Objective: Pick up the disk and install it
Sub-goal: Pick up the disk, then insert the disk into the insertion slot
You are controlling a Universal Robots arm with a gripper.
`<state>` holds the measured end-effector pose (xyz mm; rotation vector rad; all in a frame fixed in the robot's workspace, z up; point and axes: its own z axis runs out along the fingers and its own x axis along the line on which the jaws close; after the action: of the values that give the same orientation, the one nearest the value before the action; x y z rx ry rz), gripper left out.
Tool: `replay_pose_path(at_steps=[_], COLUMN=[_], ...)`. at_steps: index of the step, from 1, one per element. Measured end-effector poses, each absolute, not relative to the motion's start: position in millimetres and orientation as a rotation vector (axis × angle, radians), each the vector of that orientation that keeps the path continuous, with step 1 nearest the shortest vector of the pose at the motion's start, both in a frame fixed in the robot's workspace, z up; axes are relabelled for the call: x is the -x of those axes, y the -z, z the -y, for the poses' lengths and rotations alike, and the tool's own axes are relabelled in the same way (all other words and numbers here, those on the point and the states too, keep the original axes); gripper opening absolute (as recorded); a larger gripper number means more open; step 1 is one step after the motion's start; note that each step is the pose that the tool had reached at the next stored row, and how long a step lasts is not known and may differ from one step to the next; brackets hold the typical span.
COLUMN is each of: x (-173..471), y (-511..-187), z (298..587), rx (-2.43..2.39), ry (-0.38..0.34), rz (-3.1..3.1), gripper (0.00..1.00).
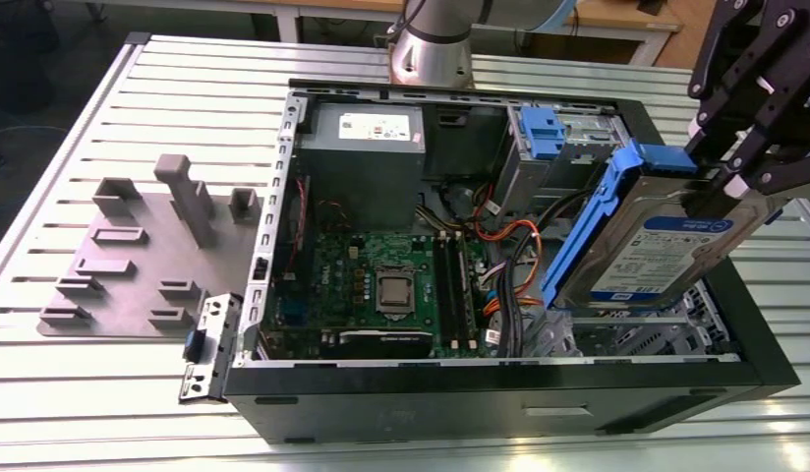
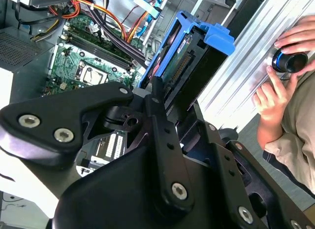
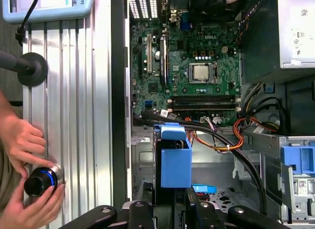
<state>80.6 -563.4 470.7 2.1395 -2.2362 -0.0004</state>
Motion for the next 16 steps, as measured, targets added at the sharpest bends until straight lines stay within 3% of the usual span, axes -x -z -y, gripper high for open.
replay_pose_path(at_steps=[16], x=[-89.1], y=[-468.9], z=[563.4], rx=[-2.146], ry=[-0.014], rz=[2.243], gripper=[0.35])
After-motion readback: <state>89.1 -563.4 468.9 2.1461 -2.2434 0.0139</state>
